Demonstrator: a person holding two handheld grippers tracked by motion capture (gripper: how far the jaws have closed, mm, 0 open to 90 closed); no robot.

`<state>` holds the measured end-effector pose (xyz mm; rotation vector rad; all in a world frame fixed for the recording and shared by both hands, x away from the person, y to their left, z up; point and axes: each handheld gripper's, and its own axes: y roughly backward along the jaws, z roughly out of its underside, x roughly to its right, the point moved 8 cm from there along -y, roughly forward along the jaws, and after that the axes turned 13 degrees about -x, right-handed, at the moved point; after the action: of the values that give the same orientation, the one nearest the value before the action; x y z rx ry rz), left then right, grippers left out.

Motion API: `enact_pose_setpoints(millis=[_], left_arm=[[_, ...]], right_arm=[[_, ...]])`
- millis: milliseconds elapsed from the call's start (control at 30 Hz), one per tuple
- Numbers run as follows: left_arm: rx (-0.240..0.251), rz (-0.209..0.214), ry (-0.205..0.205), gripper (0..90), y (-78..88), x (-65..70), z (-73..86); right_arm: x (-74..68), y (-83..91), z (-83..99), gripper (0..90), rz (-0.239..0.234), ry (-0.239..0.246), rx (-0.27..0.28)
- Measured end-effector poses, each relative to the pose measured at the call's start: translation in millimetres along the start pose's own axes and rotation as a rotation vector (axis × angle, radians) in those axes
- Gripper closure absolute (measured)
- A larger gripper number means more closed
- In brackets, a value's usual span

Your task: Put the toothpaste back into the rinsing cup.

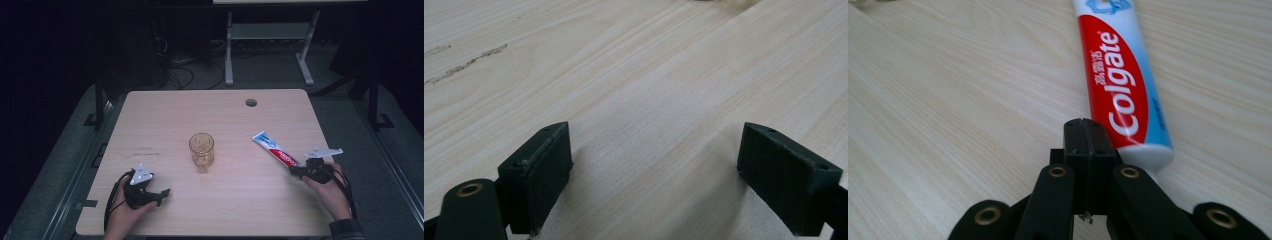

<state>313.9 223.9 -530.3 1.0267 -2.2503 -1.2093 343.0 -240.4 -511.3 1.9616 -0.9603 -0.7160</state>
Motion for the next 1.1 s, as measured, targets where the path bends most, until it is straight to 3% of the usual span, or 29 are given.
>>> enact_pose_setpoints(millis=[200,467,600,800,1100], left_arm=[[0.0,0.001,0.001,13.4,0.0,0.1,0.0],[0.0,0.0,-0.001,13.4,0.0,-0.1,0.0],[0.0,0.0,-0.001,13.4,0.0,-0.1,0.0],[0.0,0.0,-0.001,13.4,0.0,-0.1,-0.1],[-0.002,0.0,0.0,13.4,0.1,-0.1,0.1]], right_arm=[[3.4,4.1,3.0,90.0,0.005,-0.006,0.007],[-0.2,12.5,-7.5,85.2,-0.004,0.011,0.043],[-1.2,14.7,-13.4,77.9,-0.006,0.017,0.053],[-0.4,13.5,-24.9,59.7,0.0,0.032,0.06],[6.1,9.0,-45.6,50.5,0.018,0.044,0.041]])
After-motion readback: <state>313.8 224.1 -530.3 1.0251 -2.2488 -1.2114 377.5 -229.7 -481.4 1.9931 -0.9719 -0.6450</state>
